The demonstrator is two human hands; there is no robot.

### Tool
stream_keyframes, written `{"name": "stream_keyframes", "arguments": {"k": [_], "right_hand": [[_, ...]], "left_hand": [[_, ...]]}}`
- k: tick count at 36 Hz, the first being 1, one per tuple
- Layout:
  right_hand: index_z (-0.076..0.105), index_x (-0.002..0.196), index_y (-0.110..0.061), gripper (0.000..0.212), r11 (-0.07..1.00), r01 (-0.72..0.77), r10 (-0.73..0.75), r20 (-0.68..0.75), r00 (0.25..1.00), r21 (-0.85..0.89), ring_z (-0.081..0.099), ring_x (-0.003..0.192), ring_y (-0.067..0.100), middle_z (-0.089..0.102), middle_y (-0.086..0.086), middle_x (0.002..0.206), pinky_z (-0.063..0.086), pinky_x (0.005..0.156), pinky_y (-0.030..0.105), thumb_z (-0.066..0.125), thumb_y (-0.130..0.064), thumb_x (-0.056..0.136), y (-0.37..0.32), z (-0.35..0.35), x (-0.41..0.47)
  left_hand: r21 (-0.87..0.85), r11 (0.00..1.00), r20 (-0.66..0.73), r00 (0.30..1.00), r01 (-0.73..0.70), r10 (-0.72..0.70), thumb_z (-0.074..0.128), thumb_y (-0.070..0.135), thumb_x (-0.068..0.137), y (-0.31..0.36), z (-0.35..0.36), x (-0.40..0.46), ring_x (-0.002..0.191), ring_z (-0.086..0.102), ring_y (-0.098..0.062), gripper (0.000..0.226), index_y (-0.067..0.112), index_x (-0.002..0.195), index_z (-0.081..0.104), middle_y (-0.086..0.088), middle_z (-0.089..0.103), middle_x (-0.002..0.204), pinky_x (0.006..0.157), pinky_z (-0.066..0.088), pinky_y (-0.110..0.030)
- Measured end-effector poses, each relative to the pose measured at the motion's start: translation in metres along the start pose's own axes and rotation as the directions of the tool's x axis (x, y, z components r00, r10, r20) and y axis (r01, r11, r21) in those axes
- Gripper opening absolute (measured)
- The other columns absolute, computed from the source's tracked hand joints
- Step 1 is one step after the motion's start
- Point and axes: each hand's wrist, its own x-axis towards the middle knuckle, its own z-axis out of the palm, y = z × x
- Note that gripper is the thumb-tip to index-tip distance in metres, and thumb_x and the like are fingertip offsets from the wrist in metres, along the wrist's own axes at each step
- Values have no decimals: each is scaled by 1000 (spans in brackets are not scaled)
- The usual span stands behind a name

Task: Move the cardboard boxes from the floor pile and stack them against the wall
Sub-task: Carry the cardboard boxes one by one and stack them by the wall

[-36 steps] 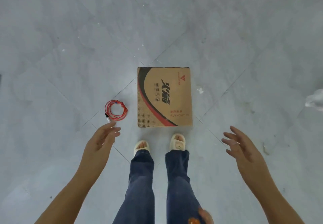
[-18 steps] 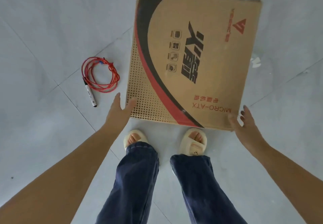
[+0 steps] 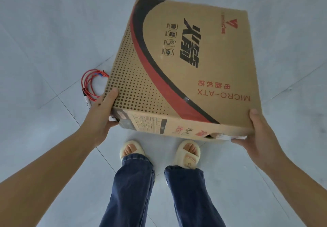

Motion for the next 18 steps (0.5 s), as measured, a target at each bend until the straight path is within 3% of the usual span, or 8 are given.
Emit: {"name": "stream_keyframes", "arguments": {"k": [3,5,9,12,18], "right_hand": [[53,121,-46,65,999,32,-31,30,999,-33,63,109,9,67,-18,116,49,91,53,60,-69,61,-50,1,-38],[52,126,-43,70,998,53,-52,44,998,-27,63,110,10,67,-16,118,51,89,52,61,-68,61,-80,2,-68],[51,130,-42,111,994,105,-102,60,993,-41,61,114,12,65,-15,121,51,88,49,75,-82,30,-137,-2,-132],[52,127,-43,110,986,159,-152,115,982,-55,62,112,12,65,-16,121,52,85,45,76,-82,27,-181,-2,-183],[54,123,-41,107,957,268,-235,246,940,-108,63,107,5,66,-19,117,51,83,43,76,-82,27,-254,2,-273]], "left_hand": [[-44,999,-8,999,-31,31,42,39,99,46,-6,-42,96,62,-11,22,30,103,62,14,73,85,92,45,-50],[-50,997,-13,998,-60,59,43,39,98,71,-15,-74,94,63,-12,22,30,106,61,11,73,85,94,45,-53],[-50,985,-28,986,-163,162,42,37,98,115,-39,-149,75,67,-2,21,29,106,60,11,72,80,89,48,-49],[-86,971,-61,974,-224,219,41,34,98,145,-57,-210,72,66,2,20,28,104,59,13,72,79,85,49,-46],[-165,945,-119,956,-284,267,40,35,98,176,-94,-325,101,61,-17,21,31,107,59,7,73,89,88,48,-51]]}}
